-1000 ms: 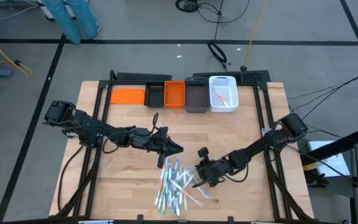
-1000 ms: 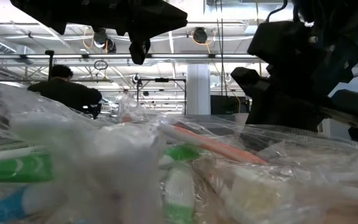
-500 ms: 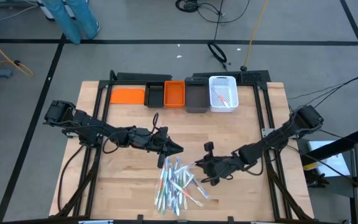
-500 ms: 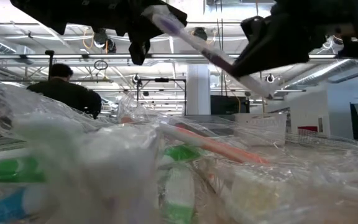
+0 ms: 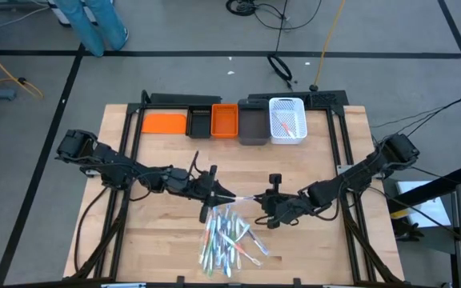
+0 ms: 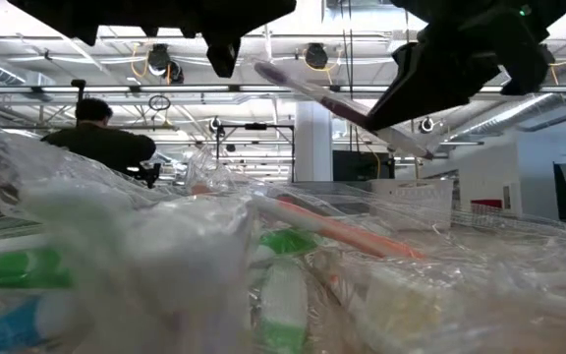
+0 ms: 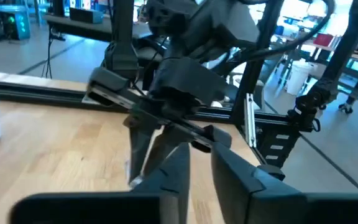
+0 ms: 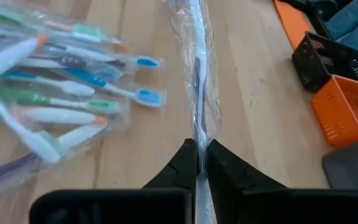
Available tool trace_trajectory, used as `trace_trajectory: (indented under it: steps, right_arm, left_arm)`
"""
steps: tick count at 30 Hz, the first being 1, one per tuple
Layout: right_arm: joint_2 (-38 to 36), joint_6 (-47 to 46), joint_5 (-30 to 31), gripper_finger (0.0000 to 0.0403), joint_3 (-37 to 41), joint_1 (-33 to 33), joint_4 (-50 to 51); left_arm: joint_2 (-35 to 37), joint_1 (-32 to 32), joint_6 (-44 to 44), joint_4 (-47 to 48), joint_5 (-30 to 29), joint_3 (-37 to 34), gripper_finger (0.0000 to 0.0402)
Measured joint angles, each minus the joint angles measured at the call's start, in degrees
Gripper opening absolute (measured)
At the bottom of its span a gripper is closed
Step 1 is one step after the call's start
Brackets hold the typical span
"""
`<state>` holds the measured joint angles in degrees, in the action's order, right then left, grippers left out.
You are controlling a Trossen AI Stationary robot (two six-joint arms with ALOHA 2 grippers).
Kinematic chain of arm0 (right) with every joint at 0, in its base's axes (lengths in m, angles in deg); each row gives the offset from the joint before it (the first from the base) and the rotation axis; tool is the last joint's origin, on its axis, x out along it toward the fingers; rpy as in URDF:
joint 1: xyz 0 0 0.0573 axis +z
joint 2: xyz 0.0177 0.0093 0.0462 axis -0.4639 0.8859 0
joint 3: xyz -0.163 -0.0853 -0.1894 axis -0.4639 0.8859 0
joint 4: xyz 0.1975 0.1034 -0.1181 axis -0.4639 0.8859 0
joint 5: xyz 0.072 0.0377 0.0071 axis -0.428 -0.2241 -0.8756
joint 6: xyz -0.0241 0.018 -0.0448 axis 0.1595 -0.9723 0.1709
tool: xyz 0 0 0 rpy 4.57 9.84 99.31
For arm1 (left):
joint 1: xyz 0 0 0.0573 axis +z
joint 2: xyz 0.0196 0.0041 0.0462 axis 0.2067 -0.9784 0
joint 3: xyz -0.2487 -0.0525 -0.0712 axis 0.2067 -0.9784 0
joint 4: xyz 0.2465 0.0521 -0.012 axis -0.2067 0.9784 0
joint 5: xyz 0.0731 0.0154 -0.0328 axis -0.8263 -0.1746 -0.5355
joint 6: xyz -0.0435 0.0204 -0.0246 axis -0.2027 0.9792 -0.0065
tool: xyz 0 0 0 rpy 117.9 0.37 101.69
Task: Pick & Place Toothbrushes
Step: Put the violet toothbrush into the black basket
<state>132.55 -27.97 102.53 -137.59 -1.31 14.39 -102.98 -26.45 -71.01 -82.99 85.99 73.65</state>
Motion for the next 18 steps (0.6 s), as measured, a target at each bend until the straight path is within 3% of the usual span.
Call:
trace_trajectory:
  steps: [5, 11, 18]
  right_arm:
    - [0.0, -0.3, 0.0, 0.0011, 0.0, -0.5, -0.1]
    - [-0.7, -1.8, 0.5, 0.0011, 0.0, -0.5, -0.5]
    - [-4.3, -2.4, 3.0, 0.0011, 0.0, -1.0, -2.9]
  left_arm:
    - [0.0, -0.6, 1.5, 0.2, -3.8, 0.0, 0.0139]
    - [0.0, -0.6, 2.7, 1.0, -4.5, 0.0, 0.0220]
    - [0.0, -0.6, 3.6, 1.4, -4.6, 0.0, 0.0264]
